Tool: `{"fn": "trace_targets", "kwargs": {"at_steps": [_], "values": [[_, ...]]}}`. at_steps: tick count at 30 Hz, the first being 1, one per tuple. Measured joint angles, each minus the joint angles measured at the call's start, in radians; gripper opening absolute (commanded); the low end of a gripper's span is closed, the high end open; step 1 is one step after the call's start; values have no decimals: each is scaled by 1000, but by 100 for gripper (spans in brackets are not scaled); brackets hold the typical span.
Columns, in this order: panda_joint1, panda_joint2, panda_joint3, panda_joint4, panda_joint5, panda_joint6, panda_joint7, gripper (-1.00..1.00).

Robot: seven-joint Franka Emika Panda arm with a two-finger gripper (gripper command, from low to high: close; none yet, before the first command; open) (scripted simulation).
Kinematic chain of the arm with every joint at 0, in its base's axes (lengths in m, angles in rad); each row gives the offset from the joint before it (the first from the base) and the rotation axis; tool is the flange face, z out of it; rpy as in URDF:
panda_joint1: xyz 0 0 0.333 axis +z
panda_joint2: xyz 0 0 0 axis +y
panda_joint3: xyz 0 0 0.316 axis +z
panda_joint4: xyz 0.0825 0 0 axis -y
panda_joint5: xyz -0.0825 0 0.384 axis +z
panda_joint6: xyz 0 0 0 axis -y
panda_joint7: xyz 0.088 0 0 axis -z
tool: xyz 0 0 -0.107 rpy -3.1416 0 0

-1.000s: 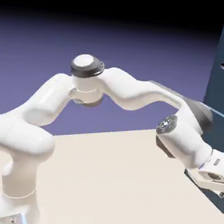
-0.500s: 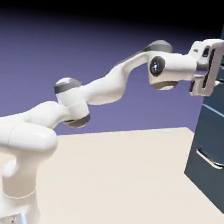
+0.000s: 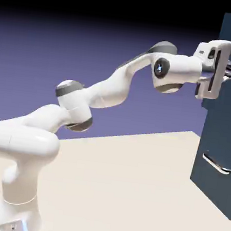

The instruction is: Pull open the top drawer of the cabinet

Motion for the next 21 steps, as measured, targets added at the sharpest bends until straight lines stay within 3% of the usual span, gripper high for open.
{"fn": "trace_targets", "kwargs": {"at_steps": [17,18,21], "values": [[369,114,-198,-616,-220,-257,-67,-100],[388,125,-220,-648,-243,-270,-68,100],[424,126,-250,-683,-282,-271,-80,100]]}}
